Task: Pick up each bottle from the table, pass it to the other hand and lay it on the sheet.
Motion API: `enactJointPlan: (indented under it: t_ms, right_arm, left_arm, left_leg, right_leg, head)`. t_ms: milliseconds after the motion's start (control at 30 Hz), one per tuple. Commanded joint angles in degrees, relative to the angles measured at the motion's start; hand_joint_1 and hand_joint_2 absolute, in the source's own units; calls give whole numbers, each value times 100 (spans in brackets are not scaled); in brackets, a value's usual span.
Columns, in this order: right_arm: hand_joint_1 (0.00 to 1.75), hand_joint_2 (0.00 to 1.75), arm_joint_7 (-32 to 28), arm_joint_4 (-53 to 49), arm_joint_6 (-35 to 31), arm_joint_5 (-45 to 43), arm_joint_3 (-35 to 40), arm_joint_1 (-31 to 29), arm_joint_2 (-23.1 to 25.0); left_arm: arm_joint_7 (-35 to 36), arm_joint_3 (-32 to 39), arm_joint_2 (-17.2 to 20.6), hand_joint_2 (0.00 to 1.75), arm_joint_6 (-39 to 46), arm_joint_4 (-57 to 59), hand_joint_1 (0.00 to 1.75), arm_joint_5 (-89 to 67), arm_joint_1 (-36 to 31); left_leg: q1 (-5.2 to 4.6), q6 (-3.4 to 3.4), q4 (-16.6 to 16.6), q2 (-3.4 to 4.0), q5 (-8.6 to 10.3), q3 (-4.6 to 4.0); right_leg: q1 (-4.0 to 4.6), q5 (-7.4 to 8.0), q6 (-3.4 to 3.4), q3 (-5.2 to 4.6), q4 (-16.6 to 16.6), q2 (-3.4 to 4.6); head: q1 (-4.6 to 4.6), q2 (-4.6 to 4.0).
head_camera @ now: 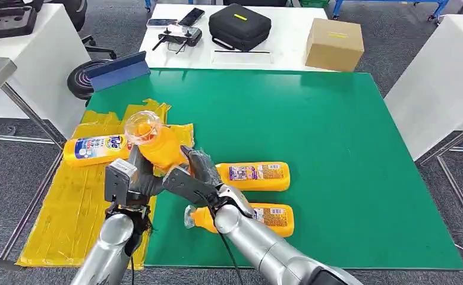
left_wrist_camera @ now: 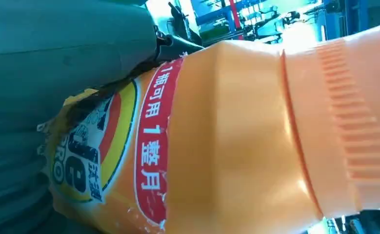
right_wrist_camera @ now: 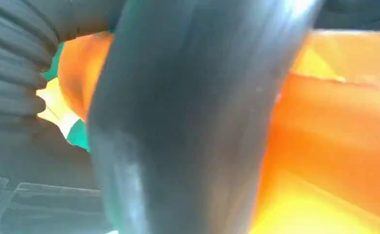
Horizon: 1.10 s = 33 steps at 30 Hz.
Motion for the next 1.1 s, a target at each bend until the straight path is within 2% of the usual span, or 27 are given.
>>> enactJointPlan:
  t_ms: [33, 233, 300, 467, 667, 833, 900, 1000, 1100]
  right_arm:
    - [0, 175, -78, -81, 144, 52, -154, 18, -56]
    - [0, 175, -136, -1143, 816, -197, -435, 563, -359]
    - [0, 175, -136, -1148, 817, -197, -434, 577, -363]
    - [0, 175, -289, -2157, 1169, -440, -381, 1002, -611]
    - [0, 175, -361, -3702, 893, -540, -371, 1447, -1035]
    - [0, 175, -340, -3757, 895, -545, -367, 1467, -1064]
    - [0, 175, -340, -3757, 895, -545, -367, 1467, -1064]
    - [0, 175, -537, -4112, 558, -361, -402, 1609, -1167]
    - [0, 175, -387, -4808, 48, 195, -422, 1941, -1559]
  left_arm:
    - [46, 165, 11, 175, 66, 233, 175, -32, -238]
    - [64, 389, 56, 175, 157, 59, 175, -68, -107]
    - [64, 394, 63, 175, 157, 62, 175, -68, -98]
    - [55, 470, 106, 175, 224, -58, 175, -121, 71]
    - [26, 685, 163, 175, 448, -228, 175, -203, 192]
    - [27, 701, 162, 175, 449, -252, 175, -205, 199]
    - [27, 701, 162, 175, 449, -252, 175, -205, 199]
    - [57, 802, 181, 175, 588, -320, 175, -298, 266]
    - [-17, 995, 300, 175, 855, -415, 175, -488, 470]
  left_leg:
    - [10, -21, 1, -5, -8, 16]
    - [15, -30, 3, -8, -16, 29]
    - [16, -33, 4, -3, -20, 35]
    - [15, -27, 2, -7, -14, 25]
    - [12, -22, 3, -1, -11, 13]
    - [14, -33, 7, -4, -19, 29]
    - [7, -16, -2, 0, -5, 9]
    - [10, -24, 1, 1, -12, 19]
    - [15, -35, 2, 0, -23, 37]
  right_leg:
    - [9, -8, -15, 21, -4, -7]
    - [14, -16, -20, 37, -6, -11]
    - [15, -18, -22, 43, -6, -6]
    - [14, -13, -18, 33, -8, -10]
    - [11, -9, -15, 19, -6, -5]
    - [13, -18, -22, 34, -3, -9]
    - [7, -4, -11, 10, -7, -3]
    - [10, -9, -17, 22, -6, -2]
    - [14, -19, -24, 42, -9, -3]
  head:
    - [0, 0]
    - [0, 0]
    - [0, 0]
    - [4, 0]
    - [2, 0]
    - [0, 0]
    - [2, 0]
    - [0, 0]
    - [2, 0]
